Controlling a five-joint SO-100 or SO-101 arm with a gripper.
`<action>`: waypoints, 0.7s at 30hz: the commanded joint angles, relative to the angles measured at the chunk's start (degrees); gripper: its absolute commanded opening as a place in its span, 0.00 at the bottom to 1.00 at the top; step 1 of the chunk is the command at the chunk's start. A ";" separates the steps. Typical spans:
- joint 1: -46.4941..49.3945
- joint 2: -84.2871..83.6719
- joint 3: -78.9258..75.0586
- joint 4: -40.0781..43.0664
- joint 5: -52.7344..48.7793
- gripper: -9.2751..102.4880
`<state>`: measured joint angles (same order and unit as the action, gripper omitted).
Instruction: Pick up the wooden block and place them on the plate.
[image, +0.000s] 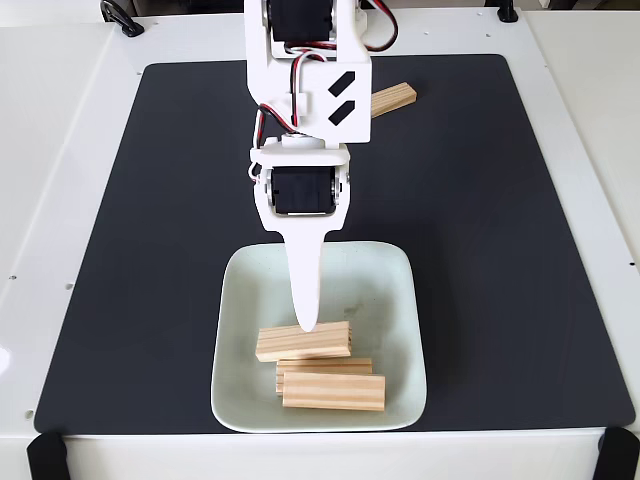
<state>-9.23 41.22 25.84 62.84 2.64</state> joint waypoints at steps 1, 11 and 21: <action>0.09 0.62 -2.20 -0.35 -0.44 0.28; 0.09 1.76 0.18 0.26 -0.44 0.32; -0.97 19.42 18.46 0.26 -0.44 0.08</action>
<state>-9.32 51.59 39.81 62.84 2.64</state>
